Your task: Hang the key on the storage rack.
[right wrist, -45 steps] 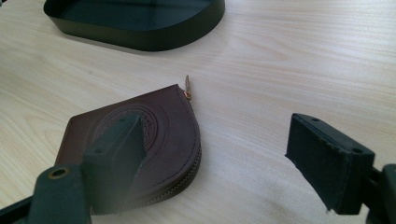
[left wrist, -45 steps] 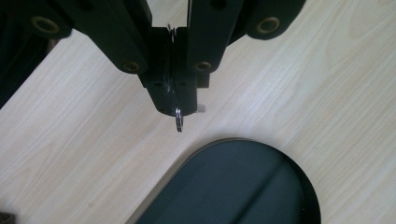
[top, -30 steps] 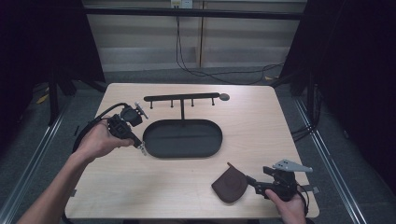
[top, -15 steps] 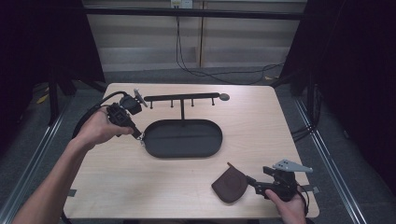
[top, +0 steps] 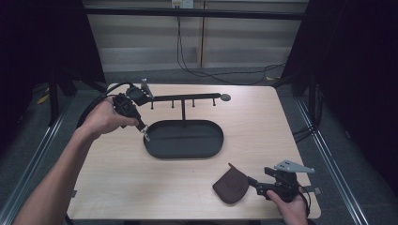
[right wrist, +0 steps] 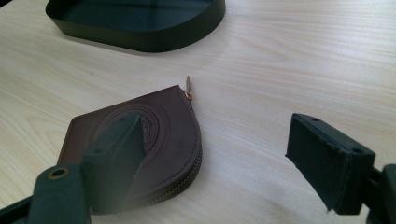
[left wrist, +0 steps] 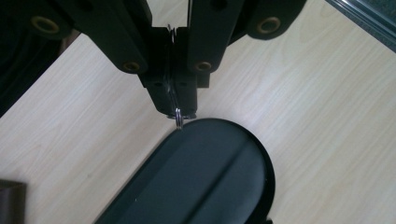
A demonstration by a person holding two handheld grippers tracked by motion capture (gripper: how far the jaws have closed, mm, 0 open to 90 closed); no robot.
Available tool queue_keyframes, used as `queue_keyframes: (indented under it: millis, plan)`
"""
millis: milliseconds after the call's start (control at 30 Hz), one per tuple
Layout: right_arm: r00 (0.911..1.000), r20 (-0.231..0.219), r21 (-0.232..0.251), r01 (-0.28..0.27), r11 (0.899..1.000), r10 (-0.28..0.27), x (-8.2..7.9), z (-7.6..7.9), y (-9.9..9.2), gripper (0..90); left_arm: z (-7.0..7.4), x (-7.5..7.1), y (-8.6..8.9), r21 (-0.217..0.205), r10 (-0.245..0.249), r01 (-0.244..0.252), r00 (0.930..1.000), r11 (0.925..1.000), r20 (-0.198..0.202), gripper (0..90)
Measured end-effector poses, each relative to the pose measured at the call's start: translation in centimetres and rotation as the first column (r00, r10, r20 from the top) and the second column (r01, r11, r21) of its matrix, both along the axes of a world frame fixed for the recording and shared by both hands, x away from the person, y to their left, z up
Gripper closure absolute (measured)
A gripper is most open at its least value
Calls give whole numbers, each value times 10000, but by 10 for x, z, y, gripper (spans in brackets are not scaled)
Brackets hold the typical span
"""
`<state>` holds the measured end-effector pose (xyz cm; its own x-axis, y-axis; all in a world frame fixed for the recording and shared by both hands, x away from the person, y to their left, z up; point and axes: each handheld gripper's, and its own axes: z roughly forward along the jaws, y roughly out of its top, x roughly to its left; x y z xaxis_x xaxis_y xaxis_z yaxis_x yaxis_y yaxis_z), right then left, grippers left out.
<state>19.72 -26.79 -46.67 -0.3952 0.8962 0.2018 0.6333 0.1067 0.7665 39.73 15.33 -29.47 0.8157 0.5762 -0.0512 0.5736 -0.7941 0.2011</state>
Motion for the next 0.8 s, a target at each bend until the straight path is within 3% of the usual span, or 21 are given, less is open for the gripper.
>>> queue_keyframes:
  millis: [67,467,800]
  plan:
    - [10000,26,0,-33,10000,33,0,0,0,188,4,3,-4,233,-42,40,10000,9997,85,891]
    - [9999,47,-4,-129,9999,129,0,0,0,187,14,18,-15,202,-112,109,9999,9997,126,892]
    - [9999,37,15,-152,9999,152,0,0,0,187,18,37,-15,-32,437,-436,9988,9990,215,892]
